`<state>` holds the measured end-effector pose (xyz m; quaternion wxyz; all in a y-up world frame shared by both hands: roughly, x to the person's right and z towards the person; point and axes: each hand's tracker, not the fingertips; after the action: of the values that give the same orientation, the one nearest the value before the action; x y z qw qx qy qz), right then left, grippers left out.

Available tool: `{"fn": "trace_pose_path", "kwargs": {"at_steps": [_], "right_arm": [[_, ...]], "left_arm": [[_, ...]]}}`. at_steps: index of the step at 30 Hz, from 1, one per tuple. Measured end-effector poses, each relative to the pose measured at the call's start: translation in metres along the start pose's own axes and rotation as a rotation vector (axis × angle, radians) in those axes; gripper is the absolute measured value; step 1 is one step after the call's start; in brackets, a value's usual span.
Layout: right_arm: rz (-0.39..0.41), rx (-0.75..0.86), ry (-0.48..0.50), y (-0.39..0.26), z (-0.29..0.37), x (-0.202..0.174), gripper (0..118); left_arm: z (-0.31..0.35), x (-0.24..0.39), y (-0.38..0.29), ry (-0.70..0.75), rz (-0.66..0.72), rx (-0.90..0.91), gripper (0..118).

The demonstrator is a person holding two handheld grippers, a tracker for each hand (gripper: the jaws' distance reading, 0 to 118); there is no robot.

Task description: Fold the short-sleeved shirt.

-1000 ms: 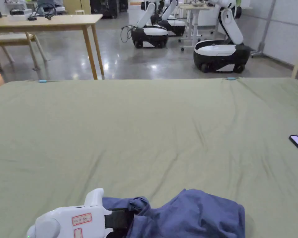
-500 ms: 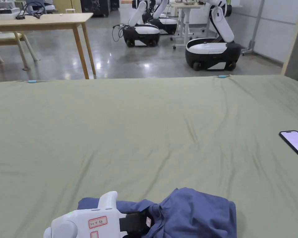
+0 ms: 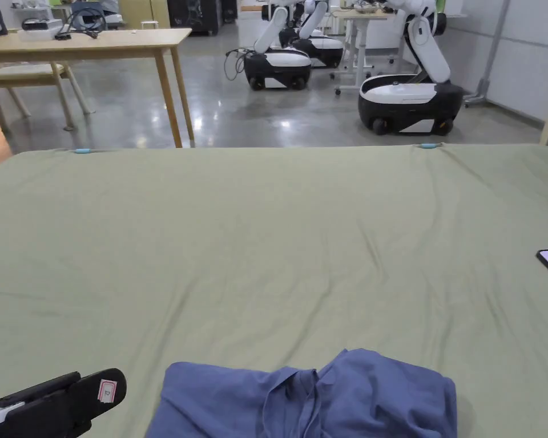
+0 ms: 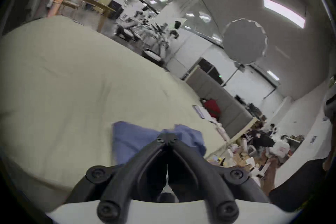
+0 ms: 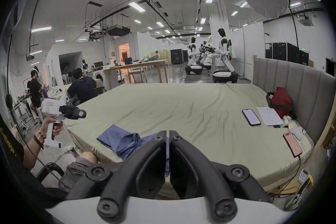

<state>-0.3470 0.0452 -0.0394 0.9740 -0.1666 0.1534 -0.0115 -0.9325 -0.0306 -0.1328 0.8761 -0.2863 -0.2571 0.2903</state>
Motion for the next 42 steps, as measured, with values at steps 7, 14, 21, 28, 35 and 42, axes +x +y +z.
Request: {"fn": "trace_pose_path", "kwargs": {"at_steps": [7, 14, 21, 28, 35, 42], "right_arm": [[-0.003, -0.008, 0.017, 0.0, -0.003, -0.008, 4], [0.021, 0.026, 0.001, 0.002, 0.014, -0.014, 4], [0.052, 0.078, -0.062, 0.006, 0.013, -0.016, 4], [0.045, 0.075, -0.056, 0.009, 0.008, -0.013, 4], [0.045, 0.066, -0.06, 0.012, 0.006, -0.013, 4], [0.047, 0.068, -0.073, 0.014, 0.009, -0.014, 4]], "left_arm": [[-0.05, -0.041, -0.006, -0.002, 0.126, -0.084, 77], [-0.119, -0.067, -0.018, 0.055, 0.071, -0.108, 118], [-0.154, -0.063, -0.03, 0.191, -0.088, -0.134, 118], [-0.161, -0.028, -0.041, 0.247, -0.225, -0.205, 25], [-0.153, -0.045, -0.034, 0.13, -0.051, -0.201, 23], [-0.092, -0.08, -0.01, 0.246, -0.02, -0.113, 19]]}}
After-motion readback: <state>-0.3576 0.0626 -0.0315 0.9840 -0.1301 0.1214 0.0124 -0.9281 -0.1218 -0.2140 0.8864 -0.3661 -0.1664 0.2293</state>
